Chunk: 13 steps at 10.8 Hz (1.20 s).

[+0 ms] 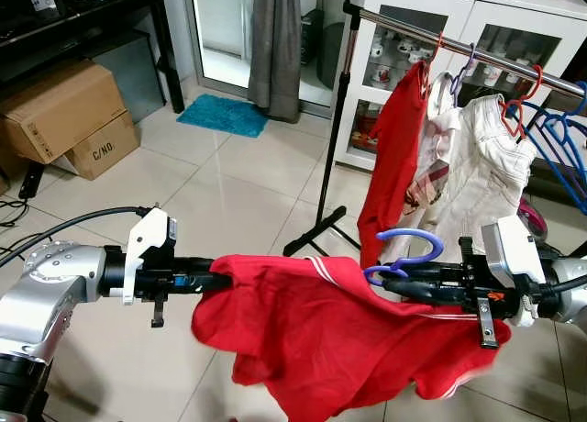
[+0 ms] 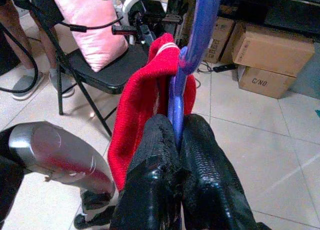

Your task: Hang hanger

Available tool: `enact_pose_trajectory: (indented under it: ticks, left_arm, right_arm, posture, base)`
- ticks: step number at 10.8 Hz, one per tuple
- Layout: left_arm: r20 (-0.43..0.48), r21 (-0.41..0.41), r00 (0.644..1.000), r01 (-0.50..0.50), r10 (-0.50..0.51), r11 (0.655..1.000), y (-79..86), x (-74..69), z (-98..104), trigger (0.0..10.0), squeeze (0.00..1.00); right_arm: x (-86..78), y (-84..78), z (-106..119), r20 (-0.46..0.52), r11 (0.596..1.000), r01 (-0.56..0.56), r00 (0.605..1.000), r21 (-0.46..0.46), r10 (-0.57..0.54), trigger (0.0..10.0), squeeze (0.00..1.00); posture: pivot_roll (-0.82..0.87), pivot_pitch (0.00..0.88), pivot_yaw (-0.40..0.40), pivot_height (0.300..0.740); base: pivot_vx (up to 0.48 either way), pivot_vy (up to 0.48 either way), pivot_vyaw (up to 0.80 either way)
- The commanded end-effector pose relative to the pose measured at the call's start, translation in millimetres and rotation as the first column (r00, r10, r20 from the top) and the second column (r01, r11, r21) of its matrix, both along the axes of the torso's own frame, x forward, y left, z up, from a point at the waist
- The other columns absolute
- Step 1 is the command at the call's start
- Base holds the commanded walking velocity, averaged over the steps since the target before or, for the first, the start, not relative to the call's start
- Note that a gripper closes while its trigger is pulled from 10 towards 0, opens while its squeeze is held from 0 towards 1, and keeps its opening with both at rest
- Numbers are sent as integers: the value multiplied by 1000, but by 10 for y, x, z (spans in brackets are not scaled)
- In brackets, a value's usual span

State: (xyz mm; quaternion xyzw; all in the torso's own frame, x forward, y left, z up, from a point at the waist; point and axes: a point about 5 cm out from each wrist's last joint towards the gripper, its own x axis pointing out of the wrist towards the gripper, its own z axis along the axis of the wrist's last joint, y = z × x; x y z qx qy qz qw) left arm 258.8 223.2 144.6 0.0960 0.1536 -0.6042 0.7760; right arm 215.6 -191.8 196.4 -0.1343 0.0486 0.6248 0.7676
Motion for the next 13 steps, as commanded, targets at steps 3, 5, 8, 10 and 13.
enact_pose_trajectory:
  ticks: [3,5,8,10,13]
  left_arm:
    - [4,3,1000,13,-13,1000,10,-11,17,0,0]
    - [3,0,1000,12,-12,1000,22,-24,33,0,0]
    - [31,-52,999,-39,41,998,74,-81,138,0,0]
    - [62,-117,994,-81,88,990,109,-168,300,0,0]
    - [65,-108,992,-104,111,989,152,-278,308,0,0]
  right_arm:
    - [9,-13,139,63,1000,-7,998,-1,7,10000,0]
    - [13,-19,138,63,1000,-5,998,-4,5,10000,0]
    - [20,-108,32,38,996,35,999,-79,-32,10000,0]
    - [70,-226,-45,23,987,99,995,-124,-97,10000,0]
    - [112,-297,-83,14,983,124,992,-137,-124,10000,0]
  posture:
    - [42,16,-19,740]
    - [44,18,-18,740]
    - [41,17,-10,740]
    - [44,18,-12,740]
    - [55,18,-22,740]
  base:
    - [0,0,0]
    - [0,0,0]
    - [0,0,0]
    - [0,0,0]
    - [0,0,0]
